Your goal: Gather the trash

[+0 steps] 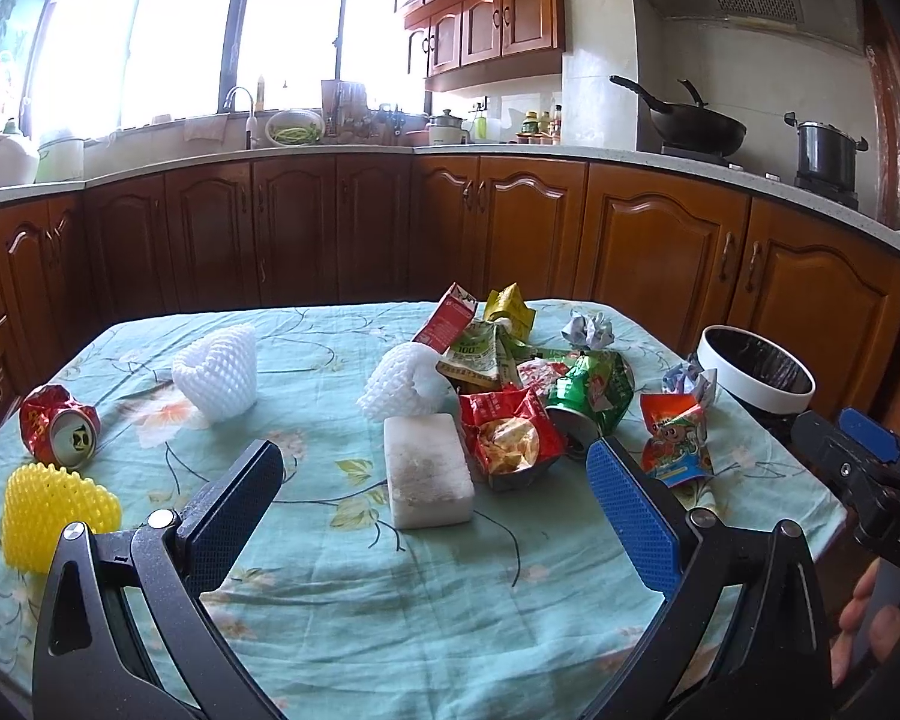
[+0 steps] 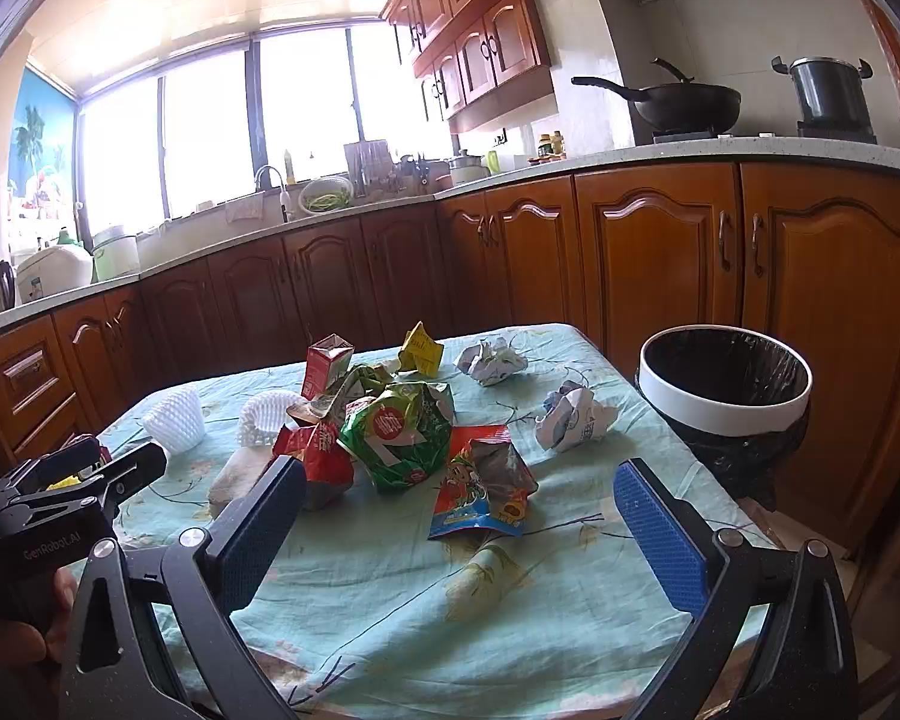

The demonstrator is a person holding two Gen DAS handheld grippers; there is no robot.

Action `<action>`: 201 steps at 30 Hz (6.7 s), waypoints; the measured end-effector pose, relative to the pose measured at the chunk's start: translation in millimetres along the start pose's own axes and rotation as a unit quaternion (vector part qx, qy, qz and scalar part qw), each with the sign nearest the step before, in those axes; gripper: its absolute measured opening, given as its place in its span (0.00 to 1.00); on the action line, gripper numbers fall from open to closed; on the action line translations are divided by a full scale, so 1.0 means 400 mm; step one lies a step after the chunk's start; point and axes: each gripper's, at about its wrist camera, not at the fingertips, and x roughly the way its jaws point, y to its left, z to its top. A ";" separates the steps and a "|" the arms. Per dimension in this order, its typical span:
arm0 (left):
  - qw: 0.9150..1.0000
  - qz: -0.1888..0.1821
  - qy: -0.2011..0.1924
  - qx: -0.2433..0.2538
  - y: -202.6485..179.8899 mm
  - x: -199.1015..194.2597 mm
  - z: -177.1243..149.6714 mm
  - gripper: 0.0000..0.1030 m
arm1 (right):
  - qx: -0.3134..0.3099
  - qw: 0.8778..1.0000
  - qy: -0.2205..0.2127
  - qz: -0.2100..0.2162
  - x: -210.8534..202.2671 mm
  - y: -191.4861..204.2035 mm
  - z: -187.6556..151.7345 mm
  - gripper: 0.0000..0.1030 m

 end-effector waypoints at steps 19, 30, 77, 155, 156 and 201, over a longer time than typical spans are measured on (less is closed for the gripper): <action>1.000 -0.012 0.020 -0.002 0.003 0.023 -0.002 1.00 | 0.014 1.000 0.022 0.012 0.026 -0.012 -0.009 1.00; 0.996 -0.001 0.091 -0.015 0.034 0.117 0.007 1.00 | 0.047 0.993 0.095 0.042 0.117 -0.052 -0.005 0.99; 0.992 -0.056 0.110 -0.016 0.026 0.176 0.099 0.48 | 0.142 0.966 0.203 0.074 0.382 -0.173 0.012 0.23; 0.931 -0.267 0.224 0.111 -0.704 0.499 0.209 0.71 | 0.208 0.969 0.122 -0.052 0.267 -0.694 0.172 0.70; 0.932 -0.266 0.221 0.106 -0.684 0.485 0.205 0.71 | 0.210 0.969 0.121 -0.049 0.259 -0.683 0.168 0.71; 0.976 -0.070 0.203 -0.022 -0.067 0.354 0.100 0.70 | 0.127 0.973 0.193 0.021 0.418 -0.293 0.072 0.78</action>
